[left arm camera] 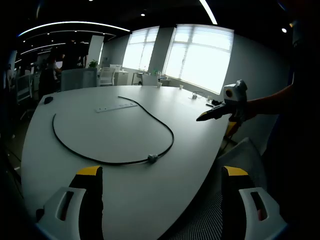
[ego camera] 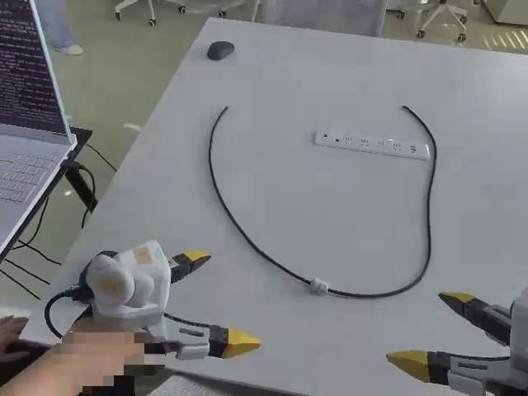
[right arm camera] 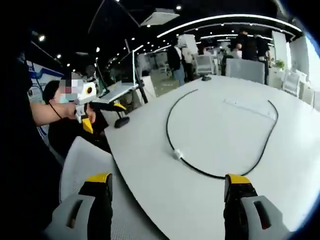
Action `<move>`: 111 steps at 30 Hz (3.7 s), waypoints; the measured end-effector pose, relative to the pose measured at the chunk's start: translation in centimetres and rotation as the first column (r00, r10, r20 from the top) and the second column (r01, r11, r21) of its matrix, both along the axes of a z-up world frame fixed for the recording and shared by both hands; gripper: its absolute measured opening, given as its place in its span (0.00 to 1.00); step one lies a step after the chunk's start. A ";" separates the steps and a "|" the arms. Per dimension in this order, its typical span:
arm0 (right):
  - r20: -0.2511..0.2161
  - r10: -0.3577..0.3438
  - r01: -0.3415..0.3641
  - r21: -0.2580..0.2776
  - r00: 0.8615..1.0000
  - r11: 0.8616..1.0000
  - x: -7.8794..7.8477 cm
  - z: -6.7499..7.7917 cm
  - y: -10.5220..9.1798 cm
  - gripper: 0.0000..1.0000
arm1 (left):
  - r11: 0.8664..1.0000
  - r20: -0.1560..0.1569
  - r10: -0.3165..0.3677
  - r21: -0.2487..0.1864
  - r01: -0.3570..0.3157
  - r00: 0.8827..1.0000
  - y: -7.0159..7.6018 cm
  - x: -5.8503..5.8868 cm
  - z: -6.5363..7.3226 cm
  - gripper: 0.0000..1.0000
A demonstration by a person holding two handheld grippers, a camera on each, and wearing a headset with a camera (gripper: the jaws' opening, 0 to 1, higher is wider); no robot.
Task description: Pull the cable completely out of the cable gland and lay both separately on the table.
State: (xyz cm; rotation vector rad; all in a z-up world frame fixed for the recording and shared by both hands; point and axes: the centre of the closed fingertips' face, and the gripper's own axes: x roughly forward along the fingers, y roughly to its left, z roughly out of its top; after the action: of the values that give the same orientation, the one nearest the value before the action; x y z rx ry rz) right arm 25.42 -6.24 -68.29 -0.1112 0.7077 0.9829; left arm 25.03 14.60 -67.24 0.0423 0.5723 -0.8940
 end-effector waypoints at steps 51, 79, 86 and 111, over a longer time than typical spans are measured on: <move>-0.006 0.159 -0.159 -0.065 0.987 0.985 5.6 -1.3 3.5 0.79 | 0.997 -0.044 0.073 0.032 -0.072 0.996 -0.3 1.1 -1.5 0.99; -0.104 0.358 -0.373 -0.233 0.928 0.898 8.1 -8.1 8.1 0.49 | 0.993 -0.096 0.098 0.072 -0.091 0.991 -0.4 -0.8 -3.3 0.93; -0.125 0.384 -0.404 -0.250 0.915 0.880 8.5 -9.7 8.8 0.43 | 0.993 -0.102 0.110 0.057 -0.104 0.989 -0.6 -0.9 -3.2 0.92; -0.166 0.483 -0.510 -0.301 0.860 0.806 8.0 -13.3 11.0 0.24 | 0.988 -0.126 0.149 0.064 -0.141 0.981 0.6 -1.7 -3.3 0.89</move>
State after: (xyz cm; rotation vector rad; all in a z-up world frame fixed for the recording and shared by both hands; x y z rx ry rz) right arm 33.46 4.79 -81.55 -0.5870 0.9449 1.3677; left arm 23.38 15.22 -70.54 -0.0083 0.7134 -0.7424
